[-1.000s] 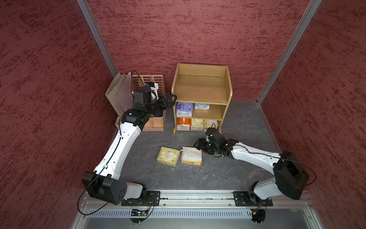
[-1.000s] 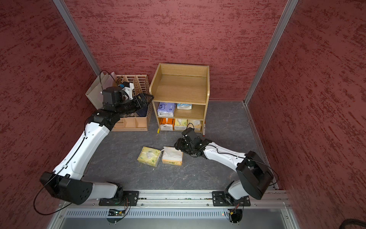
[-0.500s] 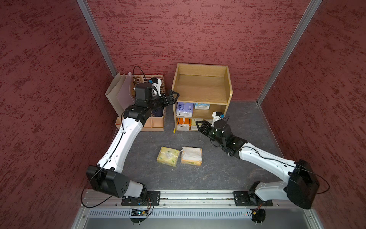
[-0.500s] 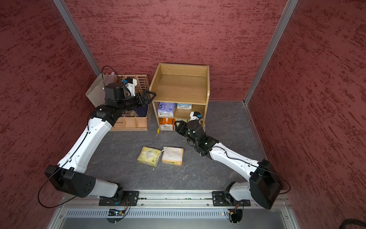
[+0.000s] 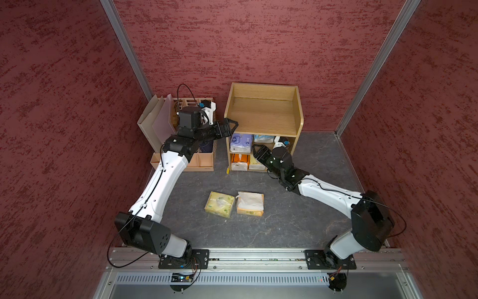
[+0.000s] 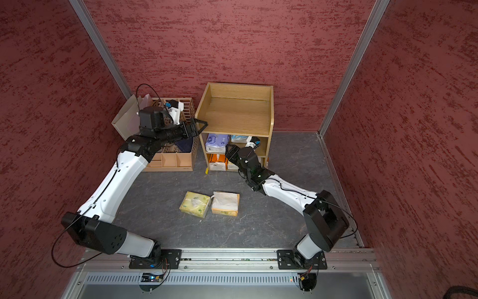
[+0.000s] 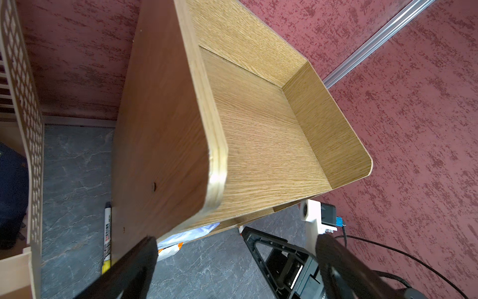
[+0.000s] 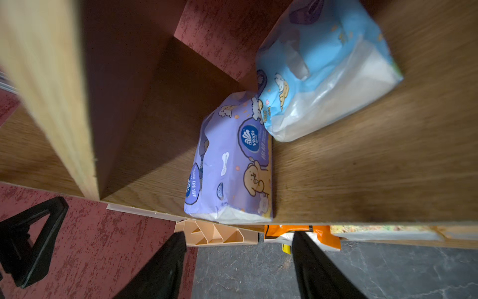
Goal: Remove the tissue boxes from the shelf
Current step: Pick up a box of tissues from the shelf.
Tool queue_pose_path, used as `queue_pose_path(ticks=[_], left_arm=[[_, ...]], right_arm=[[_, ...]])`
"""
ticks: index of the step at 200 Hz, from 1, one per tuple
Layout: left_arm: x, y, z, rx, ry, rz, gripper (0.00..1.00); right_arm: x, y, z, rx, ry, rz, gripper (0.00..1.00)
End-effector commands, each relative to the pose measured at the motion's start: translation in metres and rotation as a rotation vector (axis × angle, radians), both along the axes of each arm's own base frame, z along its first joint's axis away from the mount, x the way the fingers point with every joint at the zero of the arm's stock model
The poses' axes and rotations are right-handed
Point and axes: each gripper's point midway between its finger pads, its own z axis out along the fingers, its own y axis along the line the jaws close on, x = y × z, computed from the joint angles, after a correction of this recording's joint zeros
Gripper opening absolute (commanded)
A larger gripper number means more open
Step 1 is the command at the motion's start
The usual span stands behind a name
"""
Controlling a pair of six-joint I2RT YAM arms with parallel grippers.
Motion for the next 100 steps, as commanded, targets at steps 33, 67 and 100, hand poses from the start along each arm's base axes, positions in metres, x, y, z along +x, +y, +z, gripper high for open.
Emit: queue_pose_path(ticks=[33, 67, 100], left_arm=[[-0.01, -0.024, 0.007, -0.004, -0.014, -0.064, 1.0], [-0.02, -0.033, 0.006, 0.007, -0.018, -0.069, 1.0], [-0.025, -0.01, 0.019, 0.091, -0.07, 0.034, 1.0]], right_arm=[[0.012, -0.01, 0.01, -0.029, -0.052, -0.068, 0.73], [0.016, -0.015, 0.003, -0.054, -0.043, -0.082, 0.75], [0.018, -0.006, 0.0, -0.056, -0.034, -0.042, 0.77]])
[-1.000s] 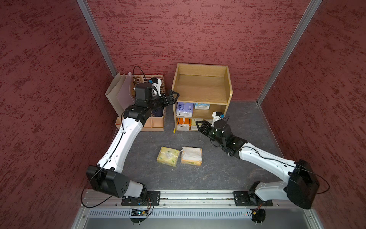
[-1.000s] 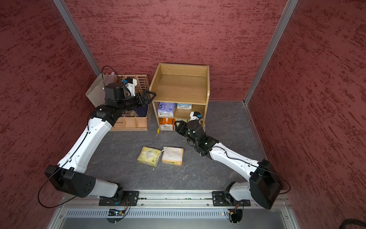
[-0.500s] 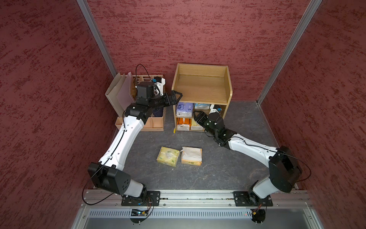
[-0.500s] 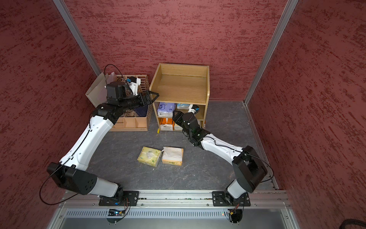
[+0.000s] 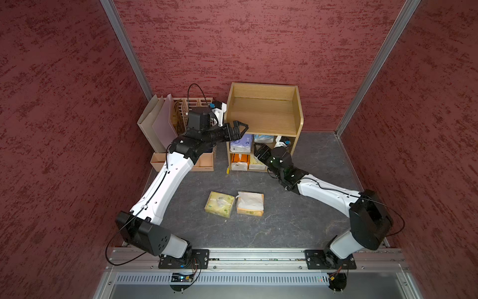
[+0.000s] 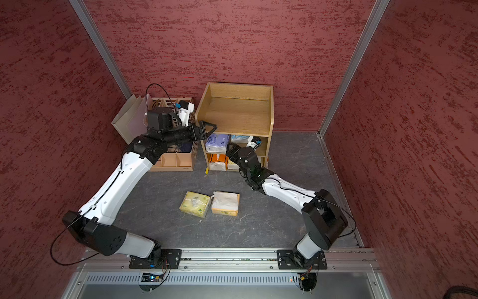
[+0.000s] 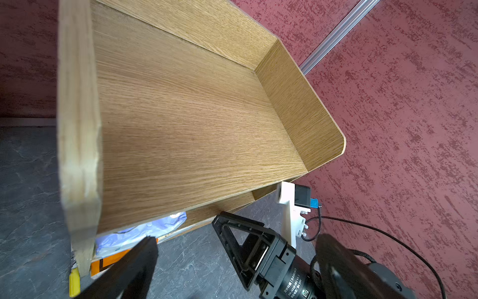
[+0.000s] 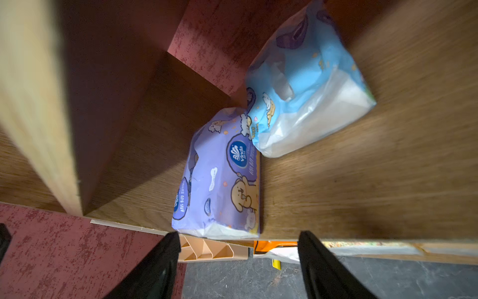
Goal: Remove the tissue boxes from the shelf
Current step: Pick up a box of tissues from the shelf.
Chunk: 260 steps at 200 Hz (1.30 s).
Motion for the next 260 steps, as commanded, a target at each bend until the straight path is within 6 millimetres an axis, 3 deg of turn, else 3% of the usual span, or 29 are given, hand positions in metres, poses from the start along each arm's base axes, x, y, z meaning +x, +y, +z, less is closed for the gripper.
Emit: queue_pose_path(ticks=[1, 40, 64, 97, 149, 260], left_arm=[[-0.006, 0.025, 0.015, 0.076, -0.062, 0.102, 1.0], [0.01, 0.084, 0.027, 0.114, -0.094, 0.265, 1.0], [0.025, 0.099, 0.037, 0.037, -0.087, 0.275, 1.0], [0.04, 0.079, 0.044, -0.027, -0.105, 0.194, 1.0], [0.051, 0.048, 0.036, -0.061, -0.101, 0.119, 1.0], [0.035, 0.0, 0.032, -0.077, -0.085, 0.005, 1.0]], right_arm=[[0.01, 0.003, 0.007, -0.007, -0.017, 0.005, 0.77], [0.012, 0.015, 0.006, 0.001, -0.002, 0.052, 0.8], [0.013, 0.015, 0.006, -0.007, 0.007, 0.05, 0.81], [0.017, 0.013, 0.006, -0.017, 0.006, 0.025, 0.83], [0.025, 0.025, 0.001, 0.02, 0.017, 0.043, 0.83], [0.019, 0.015, 0.003, -0.022, 0.021, 0.024, 0.84]])
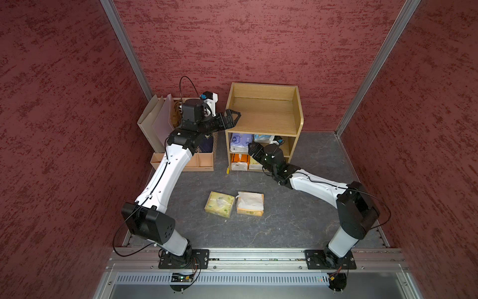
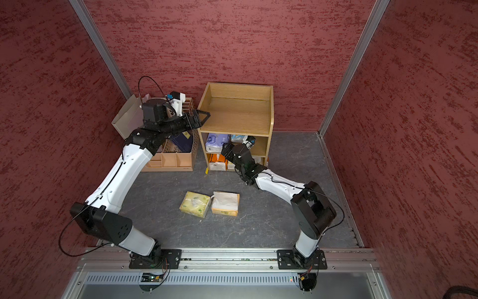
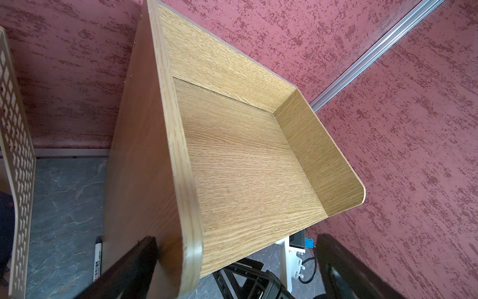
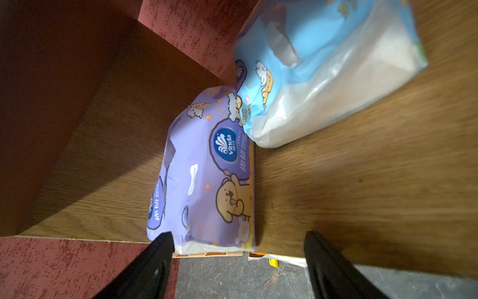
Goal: Remove the tissue boxes from the shelf
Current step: Pick up a box of tissues from the shelf.
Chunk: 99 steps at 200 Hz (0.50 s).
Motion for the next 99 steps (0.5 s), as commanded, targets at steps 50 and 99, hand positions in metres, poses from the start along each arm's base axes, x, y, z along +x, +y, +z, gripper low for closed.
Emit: queue_pose_path(ticks=[50, 99], left_arm=[[-0.022, -0.033, 0.015, -0.037, -0.032, -0.1, 1.0], [-0.027, -0.038, 0.014, -0.032, -0.029, -0.104, 1.0]], right_arm=[[-0.007, -0.029, 0.027, -0.033, -0.067, -0.069, 0.86], [-0.004, -0.011, 0.031, -0.036, -0.078, 0.009, 0.88]])
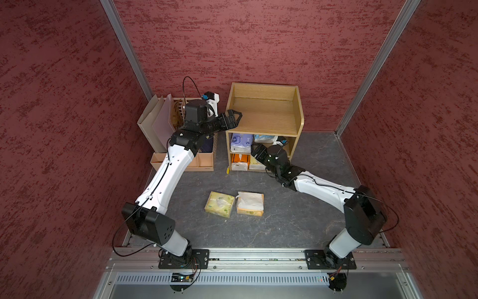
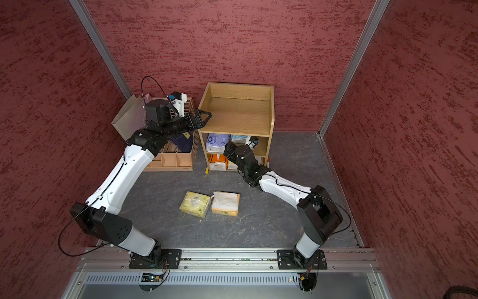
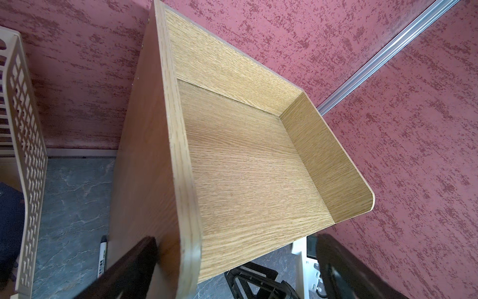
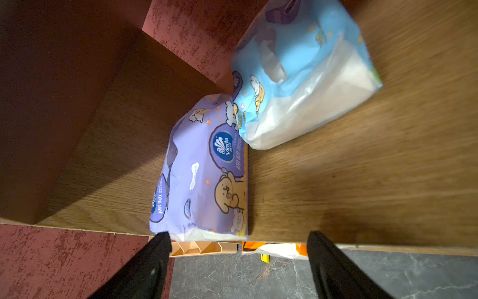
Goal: Remove the tissue boxes from the shelf
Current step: Pick up a box of tissues from the shelf.
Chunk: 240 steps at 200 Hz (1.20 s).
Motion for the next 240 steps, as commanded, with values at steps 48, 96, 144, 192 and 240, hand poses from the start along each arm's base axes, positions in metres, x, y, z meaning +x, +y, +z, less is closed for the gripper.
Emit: queue_pose_path(ticks=[48, 96, 144, 192, 240], left_arm=[[-0.029, -0.035, 0.015, -0.046, -0.025, -0.14, 1.0], [-0.032, -0.033, 0.012, -0.033, -0.019, -0.132, 1.0], [-0.036, -0.03, 0.011, -0.034, -0.017, -0.126, 1.0], [-0.041, -0.028, 0.012, -0.03, -0.018, -0.123, 1.0], [-0.046, -0.016, 0.013, 0.005, -0.032, -0.087, 1.0]], right_arm=[[0.018, 0.017, 0.021, 0.017, -0.074, 0.041, 0.89], [0.03, 0.037, 0.008, 0.045, -0.049, 0.078, 0.89], [0.035, 0.042, 0.0, 0.02, -0.014, 0.086, 0.79], [0.033, 0.04, 0.006, -0.022, -0.022, 0.093, 0.38], [0.017, 0.021, 0.023, -0.069, -0.044, 0.082, 0.01]])
